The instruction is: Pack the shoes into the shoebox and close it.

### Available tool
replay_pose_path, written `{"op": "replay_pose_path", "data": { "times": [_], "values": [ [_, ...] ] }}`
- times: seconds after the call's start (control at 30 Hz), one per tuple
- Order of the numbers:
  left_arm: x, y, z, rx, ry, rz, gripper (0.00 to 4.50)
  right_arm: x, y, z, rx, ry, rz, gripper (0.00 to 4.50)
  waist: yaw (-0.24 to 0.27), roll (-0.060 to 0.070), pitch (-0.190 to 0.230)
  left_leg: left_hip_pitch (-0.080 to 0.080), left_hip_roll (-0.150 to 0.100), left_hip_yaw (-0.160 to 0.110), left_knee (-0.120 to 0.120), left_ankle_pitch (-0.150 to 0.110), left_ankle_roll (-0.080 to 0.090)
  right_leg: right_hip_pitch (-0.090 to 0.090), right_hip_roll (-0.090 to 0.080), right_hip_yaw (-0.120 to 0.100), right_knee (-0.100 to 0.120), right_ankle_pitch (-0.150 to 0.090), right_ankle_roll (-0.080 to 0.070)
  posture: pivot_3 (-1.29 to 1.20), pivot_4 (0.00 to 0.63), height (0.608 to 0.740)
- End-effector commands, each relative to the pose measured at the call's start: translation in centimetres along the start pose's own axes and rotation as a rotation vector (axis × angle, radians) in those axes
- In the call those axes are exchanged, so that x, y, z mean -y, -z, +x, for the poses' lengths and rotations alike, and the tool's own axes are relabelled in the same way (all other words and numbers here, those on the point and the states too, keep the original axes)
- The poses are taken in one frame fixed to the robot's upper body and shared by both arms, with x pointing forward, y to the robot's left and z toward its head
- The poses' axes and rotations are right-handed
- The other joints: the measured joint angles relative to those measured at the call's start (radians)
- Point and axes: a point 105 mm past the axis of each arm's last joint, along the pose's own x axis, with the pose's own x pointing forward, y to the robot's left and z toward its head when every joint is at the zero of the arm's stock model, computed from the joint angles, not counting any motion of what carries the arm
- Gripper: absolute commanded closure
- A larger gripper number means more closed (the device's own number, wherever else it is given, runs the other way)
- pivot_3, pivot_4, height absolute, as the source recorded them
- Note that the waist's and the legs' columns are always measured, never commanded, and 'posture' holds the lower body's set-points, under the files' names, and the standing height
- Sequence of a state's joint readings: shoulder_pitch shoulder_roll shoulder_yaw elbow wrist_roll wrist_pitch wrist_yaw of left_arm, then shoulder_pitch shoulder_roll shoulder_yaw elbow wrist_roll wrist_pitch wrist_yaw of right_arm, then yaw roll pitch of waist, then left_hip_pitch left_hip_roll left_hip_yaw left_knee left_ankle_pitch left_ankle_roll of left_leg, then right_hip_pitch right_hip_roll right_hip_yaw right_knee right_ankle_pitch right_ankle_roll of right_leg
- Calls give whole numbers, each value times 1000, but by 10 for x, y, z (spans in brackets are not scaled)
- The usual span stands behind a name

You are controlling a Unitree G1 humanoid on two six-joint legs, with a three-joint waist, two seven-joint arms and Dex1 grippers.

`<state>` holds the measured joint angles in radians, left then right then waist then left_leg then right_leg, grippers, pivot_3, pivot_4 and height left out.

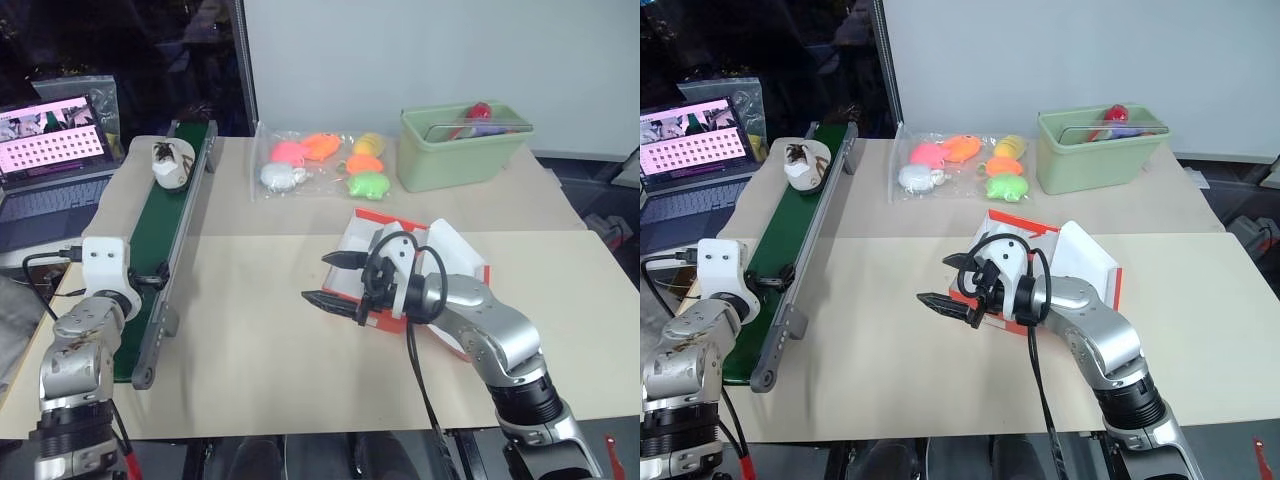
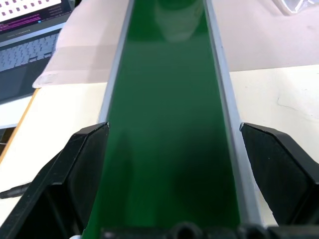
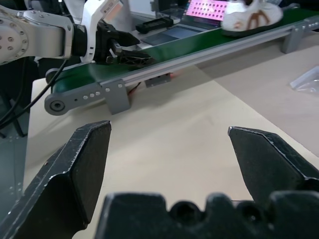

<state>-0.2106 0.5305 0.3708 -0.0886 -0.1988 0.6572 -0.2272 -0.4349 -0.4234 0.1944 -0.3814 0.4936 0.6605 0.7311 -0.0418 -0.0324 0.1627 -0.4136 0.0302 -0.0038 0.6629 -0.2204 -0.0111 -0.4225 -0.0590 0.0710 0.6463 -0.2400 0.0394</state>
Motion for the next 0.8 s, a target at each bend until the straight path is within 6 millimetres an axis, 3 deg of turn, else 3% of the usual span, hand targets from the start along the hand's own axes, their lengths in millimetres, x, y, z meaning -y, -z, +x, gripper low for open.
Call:
{"op": "replay_pose_path", "data": {
  "times": [0.03,0.8],
  "values": [
    [-1,-8,1,29,-14,14,0,1,-12,-2,37,12,-35,39,0,0,0,0,0,0,0,0,0,0,0,0,0,0,0,0,150,729],
    [4,-5,3,23,-10,11,0,2,-17,-3,56,24,-33,39,1,0,0,0,0,0,0,0,0,0,0,0,0,0,0,0,150,729]
  ]
}}
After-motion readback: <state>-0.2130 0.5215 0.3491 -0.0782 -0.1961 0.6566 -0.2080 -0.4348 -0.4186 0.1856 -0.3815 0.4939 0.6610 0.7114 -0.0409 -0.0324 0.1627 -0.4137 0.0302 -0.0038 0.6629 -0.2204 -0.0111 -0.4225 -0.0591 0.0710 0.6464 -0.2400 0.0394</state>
